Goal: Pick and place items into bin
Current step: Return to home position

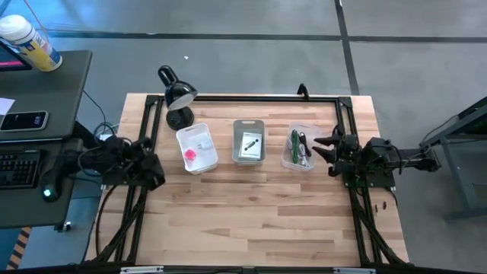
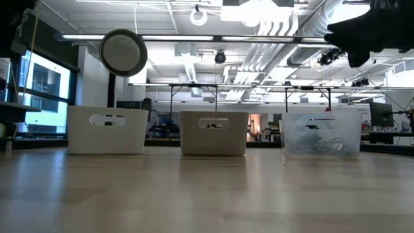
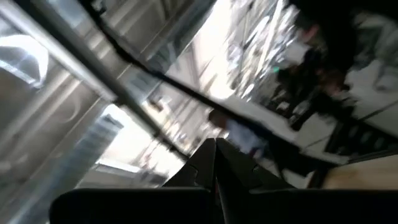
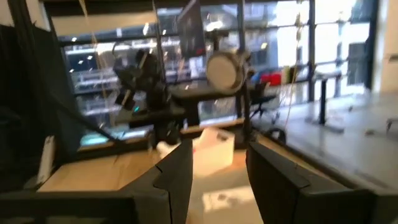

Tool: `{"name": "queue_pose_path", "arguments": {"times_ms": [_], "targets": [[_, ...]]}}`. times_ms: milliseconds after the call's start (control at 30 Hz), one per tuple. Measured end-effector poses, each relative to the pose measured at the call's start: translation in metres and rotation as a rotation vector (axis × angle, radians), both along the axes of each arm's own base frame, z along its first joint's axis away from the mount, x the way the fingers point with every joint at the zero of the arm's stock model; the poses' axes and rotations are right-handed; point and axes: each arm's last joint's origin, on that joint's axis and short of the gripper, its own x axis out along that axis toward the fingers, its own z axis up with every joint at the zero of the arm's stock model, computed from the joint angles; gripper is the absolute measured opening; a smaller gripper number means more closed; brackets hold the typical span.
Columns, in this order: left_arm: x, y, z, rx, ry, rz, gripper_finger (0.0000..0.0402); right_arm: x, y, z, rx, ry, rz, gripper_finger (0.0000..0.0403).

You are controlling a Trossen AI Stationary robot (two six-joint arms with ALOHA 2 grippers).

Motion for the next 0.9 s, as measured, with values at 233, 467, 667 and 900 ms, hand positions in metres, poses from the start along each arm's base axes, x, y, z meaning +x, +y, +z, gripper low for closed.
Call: {"name": "queue_pose_path", "arguments": {"times_ms": [233,467,667,900], "targets": [[0.002,0.004,-0.007,0.014,0.103,-0.064,0.0,0.002,0.002,-0.008,0.016,0.076,0.081,0.014],[0.003,0.004,-0.011,0.0,0.154,-0.074,0.0,0.007,0.003,-0.026,0.037,0.079,0.077,0.014],[0.005,0.005,-0.015,-0.046,0.224,-0.087,0.0001,0.01,0.003,-0.037,0.03,0.109,0.073,0.014],[0.007,0.005,-0.019,-0.078,0.28,-0.093,0.0001,0.01,0.002,-0.037,0.005,0.115,0.052,0.014]]}}
